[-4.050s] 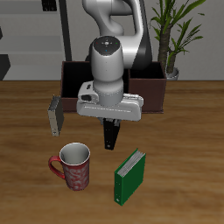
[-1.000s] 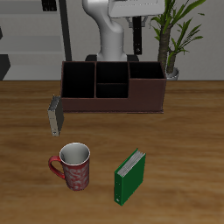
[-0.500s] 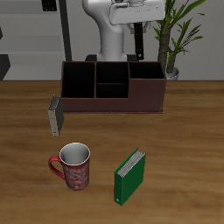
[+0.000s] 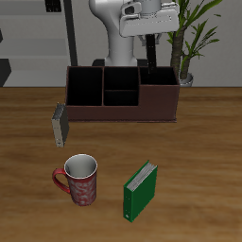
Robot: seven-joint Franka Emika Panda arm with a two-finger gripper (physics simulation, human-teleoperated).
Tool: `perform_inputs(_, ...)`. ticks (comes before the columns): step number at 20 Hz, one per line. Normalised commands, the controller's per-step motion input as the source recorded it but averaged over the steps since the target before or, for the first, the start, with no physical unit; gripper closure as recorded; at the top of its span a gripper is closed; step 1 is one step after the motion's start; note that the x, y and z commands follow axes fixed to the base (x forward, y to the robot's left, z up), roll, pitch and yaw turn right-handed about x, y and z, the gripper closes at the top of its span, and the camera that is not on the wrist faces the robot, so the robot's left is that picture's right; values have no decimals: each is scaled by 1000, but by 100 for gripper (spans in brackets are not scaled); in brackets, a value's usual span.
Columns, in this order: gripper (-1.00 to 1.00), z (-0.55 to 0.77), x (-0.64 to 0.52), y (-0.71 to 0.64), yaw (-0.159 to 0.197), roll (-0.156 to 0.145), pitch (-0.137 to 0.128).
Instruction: Place the black book into the back desk caddy's right compartment
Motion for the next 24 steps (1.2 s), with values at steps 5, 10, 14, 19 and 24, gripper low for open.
perform_inputs(5,100,-305,52,-35,7,10,29)
perform_inputs(10,100,-422,108,30,12,15,61)
perform_inputs(14,100,-364,48,12,5,17,59)
perform_inputs(19,100,-403,8,126,33,40,73)
perform_inputs(24,-100,-80,-12,30,16,7,34)
